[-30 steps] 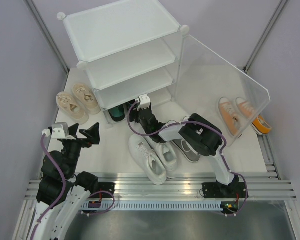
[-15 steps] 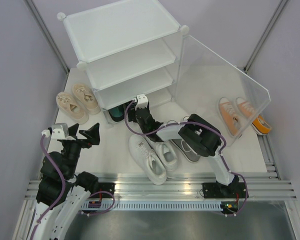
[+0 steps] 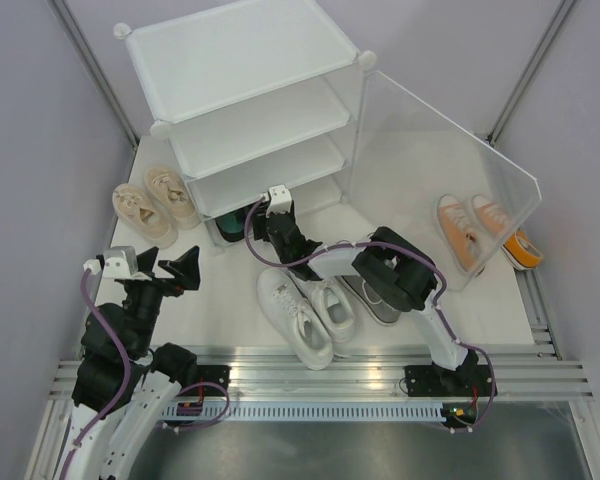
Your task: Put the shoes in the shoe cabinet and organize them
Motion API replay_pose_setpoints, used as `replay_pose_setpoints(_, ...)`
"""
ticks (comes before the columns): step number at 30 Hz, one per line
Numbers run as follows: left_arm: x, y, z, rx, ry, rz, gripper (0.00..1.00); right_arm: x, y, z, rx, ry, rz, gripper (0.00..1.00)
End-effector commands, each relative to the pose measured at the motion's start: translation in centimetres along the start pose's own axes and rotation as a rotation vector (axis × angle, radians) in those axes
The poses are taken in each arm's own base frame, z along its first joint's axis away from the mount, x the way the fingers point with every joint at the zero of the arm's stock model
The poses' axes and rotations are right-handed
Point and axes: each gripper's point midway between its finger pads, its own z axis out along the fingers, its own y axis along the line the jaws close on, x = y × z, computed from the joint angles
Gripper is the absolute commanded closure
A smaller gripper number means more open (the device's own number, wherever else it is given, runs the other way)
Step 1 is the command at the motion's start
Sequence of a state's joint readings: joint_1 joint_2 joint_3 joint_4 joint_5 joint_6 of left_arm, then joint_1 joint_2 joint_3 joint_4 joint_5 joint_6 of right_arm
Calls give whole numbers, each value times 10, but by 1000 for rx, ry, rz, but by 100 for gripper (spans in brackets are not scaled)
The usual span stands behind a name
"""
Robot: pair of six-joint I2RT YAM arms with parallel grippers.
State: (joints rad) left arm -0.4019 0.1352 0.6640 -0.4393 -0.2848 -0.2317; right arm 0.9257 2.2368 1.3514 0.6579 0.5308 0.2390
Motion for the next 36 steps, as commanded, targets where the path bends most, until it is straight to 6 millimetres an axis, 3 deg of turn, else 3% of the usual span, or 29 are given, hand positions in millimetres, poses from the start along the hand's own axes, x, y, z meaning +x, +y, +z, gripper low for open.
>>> replay_pose_setpoints(1,-7,-4,0,24,-23,4,1,-25,18,13,-60,-70,39,46)
replay_pose_setpoints(9,-6,-4,0,23,-21,4,0,-23,19,15,-69,-65,46,45)
replay_pose_setpoints(15,-6,-4,0,23,-18,5,0,-32,17,5,-76,-69,64,27)
replay_pose_setpoints(19,-6,-4,0,23,-18,5,0,-34,14,-1,-74,-62,61,26)
replay_pose_setpoints(28,-4,-5,2,22,-11,7,0,-30,0,-4,22,-64,61,44)
replay_pose_setpoints(36,-3,-4,3,18,-6,11,0,-26,-7,8,101,-77,60,59)
